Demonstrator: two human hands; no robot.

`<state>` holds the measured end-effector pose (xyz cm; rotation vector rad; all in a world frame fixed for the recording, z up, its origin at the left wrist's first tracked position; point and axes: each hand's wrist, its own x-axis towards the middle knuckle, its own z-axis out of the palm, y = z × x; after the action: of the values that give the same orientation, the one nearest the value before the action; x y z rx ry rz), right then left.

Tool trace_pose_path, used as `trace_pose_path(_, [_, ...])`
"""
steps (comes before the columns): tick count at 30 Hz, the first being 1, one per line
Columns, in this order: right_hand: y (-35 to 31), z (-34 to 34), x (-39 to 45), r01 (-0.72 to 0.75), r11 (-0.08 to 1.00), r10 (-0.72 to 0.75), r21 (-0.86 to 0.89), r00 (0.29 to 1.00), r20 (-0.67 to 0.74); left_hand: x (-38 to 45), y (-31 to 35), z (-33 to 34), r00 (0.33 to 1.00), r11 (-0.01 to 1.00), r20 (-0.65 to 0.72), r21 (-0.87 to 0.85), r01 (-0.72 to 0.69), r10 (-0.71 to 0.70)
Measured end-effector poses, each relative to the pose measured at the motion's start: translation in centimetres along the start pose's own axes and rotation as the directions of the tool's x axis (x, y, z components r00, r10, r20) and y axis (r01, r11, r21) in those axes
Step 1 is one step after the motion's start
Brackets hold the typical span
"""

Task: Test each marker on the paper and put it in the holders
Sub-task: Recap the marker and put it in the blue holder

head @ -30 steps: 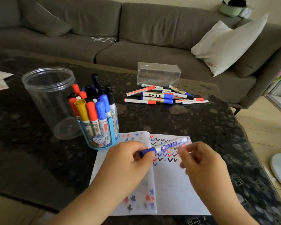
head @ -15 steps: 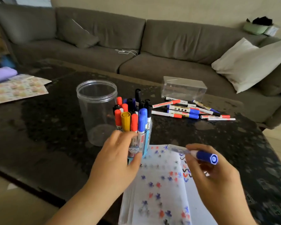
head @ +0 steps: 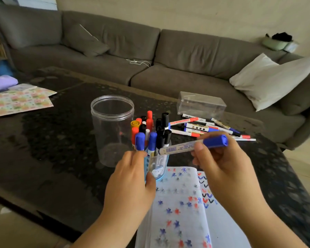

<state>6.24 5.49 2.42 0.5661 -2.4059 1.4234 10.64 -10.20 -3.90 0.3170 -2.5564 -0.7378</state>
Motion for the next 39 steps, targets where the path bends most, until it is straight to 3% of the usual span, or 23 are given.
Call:
trace_pose_path(7, [-1.7,1.6,2.2,0.220,0.960,-0.183,-0.171,0.961,0.209,0.3,0.2,-0.4,0.999,0.999,0.019,-0.019,0.048,-0.048])
trace_pose_path(12, [-1.7,0.4,2.1,0.194,0.974,-0.200,-0.116,0.979,-0.039,0.7,0.0,-0.4,0.999,0.995,0.031,-0.088,0.037,-0.035])
trace_pose_path(16, [-1.4,0.4,2.5,0.156,0.980,-0.167,-0.127,0.983,-0.083,0.7,0.6,-0.3,0.998,0.988,0.021,-0.138,0.068,-0.066])
trace_pose_path(26, [-0.7,1.7,5.5,0.082,0.989,-0.060,-0.124,0.983,0.175,1.0,0.6,0.1,0.990,0.954,0.020,-0.264,0.139,-0.139])
trace_pose_path(29, [-1.0,1.9,5.8,0.169,0.979,-0.137,-0.111,0.959,0.248,1.1,0.4,0.2,0.989,0.951,0.008,-0.271,0.147,-0.151])
trace_pose_path(33, [-1.8,2.3,5.1,0.382,0.918,-0.369,-0.106,0.921,0.125,1.3,0.1,0.5,0.985,0.943,0.008,-0.290,0.165,-0.170])
trace_pose_path(35, [-2.3,2.8,5.1,0.437,0.883,-0.417,-0.169,0.898,0.140,1.3,0.1,0.6,0.986,0.945,0.008,-0.283,0.164,-0.168])
trace_pose_path(39, [-2.6,4.2,6.3,0.311,0.917,-0.251,-0.249,0.936,0.245,1.3,0.0,0.7,0.984,0.942,0.020,-0.286,0.175,-0.176])
